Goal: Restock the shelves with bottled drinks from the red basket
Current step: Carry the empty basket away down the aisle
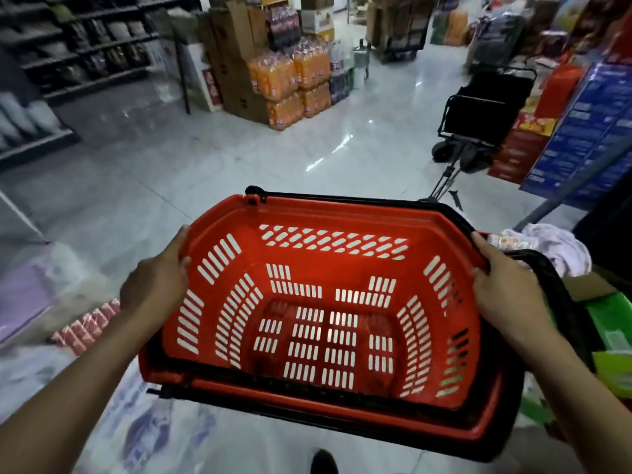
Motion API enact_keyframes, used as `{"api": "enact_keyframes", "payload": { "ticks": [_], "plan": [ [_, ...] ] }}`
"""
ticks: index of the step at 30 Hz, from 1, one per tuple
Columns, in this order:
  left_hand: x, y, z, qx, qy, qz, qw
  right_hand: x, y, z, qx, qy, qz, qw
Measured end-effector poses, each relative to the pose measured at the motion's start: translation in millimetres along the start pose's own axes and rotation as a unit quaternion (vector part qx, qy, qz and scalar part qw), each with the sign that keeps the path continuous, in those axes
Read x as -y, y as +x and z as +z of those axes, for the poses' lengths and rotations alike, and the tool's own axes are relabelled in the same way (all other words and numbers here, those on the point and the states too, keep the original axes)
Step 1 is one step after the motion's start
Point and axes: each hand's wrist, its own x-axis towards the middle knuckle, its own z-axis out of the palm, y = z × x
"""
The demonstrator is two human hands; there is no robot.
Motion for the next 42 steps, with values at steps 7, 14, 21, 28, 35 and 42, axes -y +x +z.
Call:
{"api": "enact_keyframes", "payload": {
  "ticks": [7, 14, 21, 28, 35, 42],
  "plan": [
    [-91, 166, 56, 0.017, 0.023, 0.034, 0.999, 11, 154, 31, -0.019, 0.008, 0.054, 0.998],
    [-176, 310, 132, 0.056, 0.023, 0.039, 0.997, 7, 334, 77, -0.023, 0.039, 0.064, 0.997],
    [-231, 446, 189, 0.078, 0.008, 0.027, 0.997, 19, 497, 122, 0.0, 0.038, 0.057, 0.998],
    [-244, 567, 304, 0.208, 0.003, -0.016, 0.978, 21, 625, 219, 0.041, 0.011, 0.062, 0.997],
    [-245, 685, 464, 0.298, -0.04, 0.012, 0.954, -26, 744, 362, 0.093, -0.013, 0.106, 0.99],
    [-222, 732, 644, 0.339, -0.014, 0.022, 0.941, -111, 807, 528, 0.128, -0.014, 0.113, 0.985]
  ]
}}
